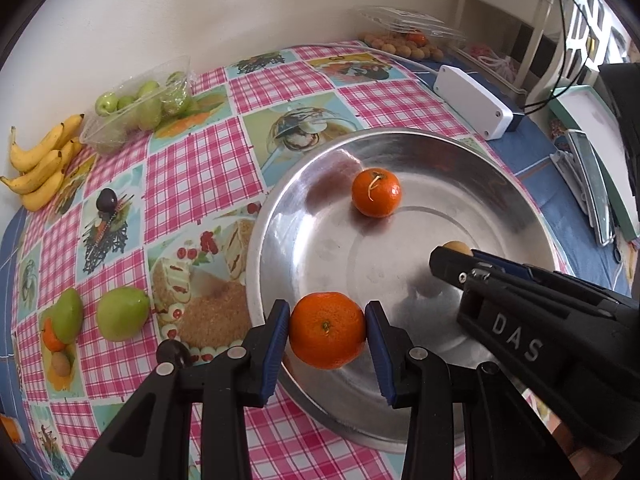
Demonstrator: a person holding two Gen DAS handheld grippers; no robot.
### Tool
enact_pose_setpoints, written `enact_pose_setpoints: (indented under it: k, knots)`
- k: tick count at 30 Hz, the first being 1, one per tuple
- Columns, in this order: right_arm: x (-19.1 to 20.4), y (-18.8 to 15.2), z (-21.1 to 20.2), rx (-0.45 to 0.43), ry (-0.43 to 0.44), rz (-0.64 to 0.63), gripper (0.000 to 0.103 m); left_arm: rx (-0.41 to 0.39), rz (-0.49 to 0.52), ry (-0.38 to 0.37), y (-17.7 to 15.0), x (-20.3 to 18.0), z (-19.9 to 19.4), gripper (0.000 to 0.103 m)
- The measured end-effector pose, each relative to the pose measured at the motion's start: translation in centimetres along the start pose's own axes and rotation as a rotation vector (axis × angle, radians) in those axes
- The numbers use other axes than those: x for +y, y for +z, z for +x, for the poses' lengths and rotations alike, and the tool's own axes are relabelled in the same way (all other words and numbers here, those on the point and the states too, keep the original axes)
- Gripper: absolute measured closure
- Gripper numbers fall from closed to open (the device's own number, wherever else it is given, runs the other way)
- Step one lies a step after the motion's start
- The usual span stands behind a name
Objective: Organize fruits
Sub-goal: 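Carry the tangerine and kiwi together over the steel plate, then open the left tool to drop the tangerine while the right tool drops the kiwi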
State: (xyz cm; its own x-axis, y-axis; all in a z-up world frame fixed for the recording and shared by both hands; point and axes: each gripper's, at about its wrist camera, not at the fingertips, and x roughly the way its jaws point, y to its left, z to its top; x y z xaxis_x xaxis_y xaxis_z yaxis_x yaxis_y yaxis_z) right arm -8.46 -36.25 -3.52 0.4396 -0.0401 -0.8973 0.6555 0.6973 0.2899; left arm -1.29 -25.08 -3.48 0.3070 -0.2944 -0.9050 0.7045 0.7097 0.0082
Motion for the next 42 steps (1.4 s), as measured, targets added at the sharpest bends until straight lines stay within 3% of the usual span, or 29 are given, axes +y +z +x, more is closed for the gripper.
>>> enact_pose_setpoints:
  k: [24, 27, 28, 31, 34, 42]
  knots:
    - [-0.6, 1.4, 1.7, -0.005, -0.042, 0.017, 0.076, 0.006, -0.006, -0.003, 1.3, -1.1, 2.4, 0.060]
    - [-0.3, 1.4, 1.7, -0.001, -0.055, 0.006, 0.074, 0.023, -0.006, -0.005, 1.3, -1.1, 2.5, 0.048]
    - [-0.2, 1.4, 1.8, 0.000, -0.059, 0.003, 0.071, 0.024, -0.005, -0.007, 1.3, -1.1, 2.5, 0.043]
    - [0.3, 1.5, 1.9, 0.002, -0.101, -0.022, 0.058, 0.014, -0.015, -0.013, 1.5, -0.9, 1.9, 0.038]
    - [0.3, 1.7, 1.5, -0.008, -0.110, -0.028, 0.055, 0.010, -0.013, -0.006, 1.7, -0.7, 1.3, 0.034]
    - [1.1, 2.3, -1.0, -0.084, -0.124, -0.050, 0.030, -0.023, -0.038, 0.004, 2.5, 0.6, -0.8, 0.021]
